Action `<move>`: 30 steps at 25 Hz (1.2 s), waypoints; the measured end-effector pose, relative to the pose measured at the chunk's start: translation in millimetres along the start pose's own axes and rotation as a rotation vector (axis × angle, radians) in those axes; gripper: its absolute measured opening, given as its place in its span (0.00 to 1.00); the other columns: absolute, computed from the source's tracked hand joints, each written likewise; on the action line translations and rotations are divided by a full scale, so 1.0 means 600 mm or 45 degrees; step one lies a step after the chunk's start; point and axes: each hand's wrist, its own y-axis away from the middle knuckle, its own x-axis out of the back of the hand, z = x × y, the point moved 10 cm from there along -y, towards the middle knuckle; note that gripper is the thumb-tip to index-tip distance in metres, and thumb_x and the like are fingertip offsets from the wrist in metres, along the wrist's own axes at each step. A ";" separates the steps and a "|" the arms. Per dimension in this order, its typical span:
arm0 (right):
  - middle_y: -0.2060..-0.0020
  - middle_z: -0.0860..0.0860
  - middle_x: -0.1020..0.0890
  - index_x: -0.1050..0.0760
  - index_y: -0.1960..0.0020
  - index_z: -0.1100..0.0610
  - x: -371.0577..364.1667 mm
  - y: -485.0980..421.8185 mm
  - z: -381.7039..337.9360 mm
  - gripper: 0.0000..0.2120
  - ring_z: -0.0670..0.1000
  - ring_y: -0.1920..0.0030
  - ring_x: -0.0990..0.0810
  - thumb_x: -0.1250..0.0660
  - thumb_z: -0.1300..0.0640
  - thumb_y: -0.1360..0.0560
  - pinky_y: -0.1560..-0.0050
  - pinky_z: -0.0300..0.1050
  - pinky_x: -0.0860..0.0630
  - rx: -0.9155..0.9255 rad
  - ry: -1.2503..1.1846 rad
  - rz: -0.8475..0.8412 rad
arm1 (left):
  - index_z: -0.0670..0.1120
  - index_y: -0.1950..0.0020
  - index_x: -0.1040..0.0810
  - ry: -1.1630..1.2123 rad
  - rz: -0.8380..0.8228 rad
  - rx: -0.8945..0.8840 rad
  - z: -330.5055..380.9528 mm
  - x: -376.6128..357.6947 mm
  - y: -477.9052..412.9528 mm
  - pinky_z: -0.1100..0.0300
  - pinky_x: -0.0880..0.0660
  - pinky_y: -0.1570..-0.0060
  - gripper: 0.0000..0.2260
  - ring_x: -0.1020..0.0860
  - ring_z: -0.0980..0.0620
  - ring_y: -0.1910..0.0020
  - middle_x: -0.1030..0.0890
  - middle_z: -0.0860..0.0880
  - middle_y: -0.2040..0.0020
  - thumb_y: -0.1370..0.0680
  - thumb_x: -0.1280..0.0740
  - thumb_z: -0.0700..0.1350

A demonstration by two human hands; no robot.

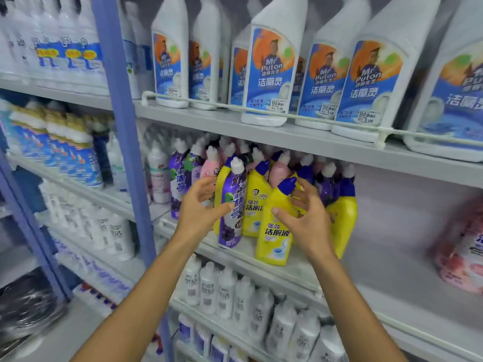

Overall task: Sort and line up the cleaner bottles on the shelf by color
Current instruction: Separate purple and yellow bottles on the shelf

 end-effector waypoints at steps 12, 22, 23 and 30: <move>0.43 0.48 0.17 0.25 0.34 0.50 0.045 0.038 0.070 0.30 0.50 0.47 0.18 0.20 0.45 0.31 0.48 0.45 0.20 -0.058 0.358 0.055 | 0.47 0.35 0.23 -0.233 -0.062 -0.026 -0.051 -0.063 -0.060 0.55 0.19 0.50 0.23 0.19 0.59 0.53 0.17 0.55 0.49 0.27 0.20 0.39; 0.42 0.56 0.20 0.27 0.29 0.54 0.194 0.046 0.121 0.31 0.61 0.46 0.19 0.23 0.44 0.27 0.51 0.53 0.22 -0.184 0.710 0.334 | 0.46 0.32 0.25 -0.217 -0.243 -0.111 -0.037 -0.170 -0.015 0.71 0.22 0.54 0.22 0.20 0.56 0.48 0.18 0.53 0.43 0.24 0.23 0.41; 0.41 0.56 0.20 0.27 0.29 0.54 0.198 0.040 0.124 0.31 0.62 0.46 0.19 0.24 0.44 0.27 0.51 0.53 0.22 -0.174 0.726 0.345 | 0.45 0.32 0.25 -0.228 -0.243 -0.116 -0.035 -0.172 -0.013 0.74 0.23 0.56 0.22 0.20 0.56 0.48 0.19 0.52 0.43 0.23 0.23 0.41; 0.38 0.55 0.21 0.29 0.27 0.52 0.215 0.020 0.146 0.30 0.61 0.43 0.20 0.27 0.41 0.24 0.52 0.50 0.26 -0.197 0.756 0.357 | 0.45 0.32 0.23 -0.212 -0.270 -0.134 -0.036 -0.163 -0.009 0.74 0.23 0.56 0.21 0.19 0.62 0.49 0.17 0.56 0.44 0.23 0.23 0.40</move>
